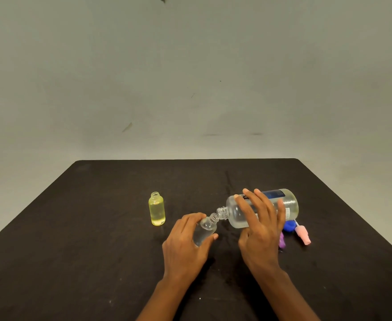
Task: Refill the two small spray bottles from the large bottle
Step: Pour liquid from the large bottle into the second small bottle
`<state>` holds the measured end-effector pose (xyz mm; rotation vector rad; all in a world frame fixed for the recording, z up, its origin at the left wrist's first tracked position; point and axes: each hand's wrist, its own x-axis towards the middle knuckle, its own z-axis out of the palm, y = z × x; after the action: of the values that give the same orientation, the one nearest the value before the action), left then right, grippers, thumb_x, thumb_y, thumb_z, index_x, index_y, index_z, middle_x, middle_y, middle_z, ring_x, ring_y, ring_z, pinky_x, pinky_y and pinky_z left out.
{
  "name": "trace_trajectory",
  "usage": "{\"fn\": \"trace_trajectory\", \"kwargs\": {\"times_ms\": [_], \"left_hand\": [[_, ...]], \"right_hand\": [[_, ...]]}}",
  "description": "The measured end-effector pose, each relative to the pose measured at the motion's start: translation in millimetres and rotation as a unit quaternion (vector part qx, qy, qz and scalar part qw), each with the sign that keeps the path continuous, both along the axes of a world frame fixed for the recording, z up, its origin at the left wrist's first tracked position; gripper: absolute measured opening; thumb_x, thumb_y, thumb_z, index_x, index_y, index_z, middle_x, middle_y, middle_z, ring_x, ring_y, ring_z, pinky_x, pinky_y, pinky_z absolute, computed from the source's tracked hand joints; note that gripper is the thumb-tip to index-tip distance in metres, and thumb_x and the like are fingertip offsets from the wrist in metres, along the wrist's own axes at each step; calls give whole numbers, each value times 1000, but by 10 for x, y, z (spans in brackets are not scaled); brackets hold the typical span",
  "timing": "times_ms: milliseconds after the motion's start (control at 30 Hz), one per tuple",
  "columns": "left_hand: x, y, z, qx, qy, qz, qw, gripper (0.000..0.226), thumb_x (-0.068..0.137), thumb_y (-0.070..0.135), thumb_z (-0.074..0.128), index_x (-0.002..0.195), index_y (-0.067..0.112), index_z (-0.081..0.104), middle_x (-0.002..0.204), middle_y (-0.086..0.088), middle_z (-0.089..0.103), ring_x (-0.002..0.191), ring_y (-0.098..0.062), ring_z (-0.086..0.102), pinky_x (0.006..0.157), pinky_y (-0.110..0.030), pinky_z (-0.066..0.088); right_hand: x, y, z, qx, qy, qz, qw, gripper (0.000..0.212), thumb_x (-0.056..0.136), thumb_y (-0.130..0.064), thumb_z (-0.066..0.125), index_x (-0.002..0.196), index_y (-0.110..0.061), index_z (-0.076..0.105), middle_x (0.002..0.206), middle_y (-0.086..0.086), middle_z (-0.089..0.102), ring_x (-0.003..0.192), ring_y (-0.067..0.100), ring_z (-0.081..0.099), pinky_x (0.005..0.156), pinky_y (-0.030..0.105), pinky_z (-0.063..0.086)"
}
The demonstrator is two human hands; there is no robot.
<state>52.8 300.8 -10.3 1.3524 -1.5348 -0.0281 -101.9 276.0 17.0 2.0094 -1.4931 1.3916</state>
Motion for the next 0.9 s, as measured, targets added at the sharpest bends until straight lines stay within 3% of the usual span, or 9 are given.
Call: {"fn": "trace_trajectory", "kwargs": {"times_ms": [233, 400, 533, 667, 800, 900], "left_hand": [[5, -8, -15, -2, -3, 0, 1000, 52, 59, 31, 87, 104, 33, 59, 98, 27, 57, 88, 5, 55, 71, 0, 40], [5, -6, -14, 3, -1, 2, 1000, 53, 59, 33, 87, 104, 37, 57, 99, 28, 57, 89, 6, 55, 70, 0, 39], [3, -9, -8, 5, -3, 1, 1000, 54, 60, 34, 87, 104, 37, 56, 99, 27, 58, 88, 5, 55, 65, -2, 41], [0, 4, 11, 5, -1, 1, 1000, 54, 61, 35, 86, 104, 39, 54, 101, 29, 55, 88, 6, 55, 64, -3, 41], [1, 7, 18, 7, -3, 3, 1000, 52, 61, 36, 85, 103, 39, 55, 99, 29, 56, 87, 6, 54, 61, -3, 39], [2, 1, 12, 4, -3, 2, 1000, 50, 61, 34, 86, 103, 34, 59, 98, 28, 57, 86, 5, 55, 62, 0, 38]], "right_hand": [[7, 7, 4, 4, -1, -2, 1000, 78, 46, 29, 70, 114, -8, 66, 123, 14, 62, 126, 24, 40, 109, 55, 19], [3, 3, 5, -3, 1, -7, 1000, 78, 45, 29, 69, 113, -8, 67, 123, 14, 62, 126, 23, 40, 113, 45, 12], [7, 3, 6, -1, 1, -5, 1000, 77, 46, 29, 70, 114, -8, 67, 123, 14, 62, 126, 24, 41, 111, 50, 16], [0, -2, 9, -3, 3, -3, 1000, 78, 45, 29, 70, 113, -8, 67, 123, 14, 62, 126, 24, 41, 113, 47, 13], [9, 0, 4, -1, -1, -4, 1000, 78, 45, 29, 69, 113, -8, 67, 123, 13, 62, 126, 24, 41, 109, 55, 19], [3, -5, -5, -2, 0, 1, 1000, 79, 45, 29, 69, 114, -8, 66, 123, 15, 61, 126, 25, 41, 111, 52, 16]]}}
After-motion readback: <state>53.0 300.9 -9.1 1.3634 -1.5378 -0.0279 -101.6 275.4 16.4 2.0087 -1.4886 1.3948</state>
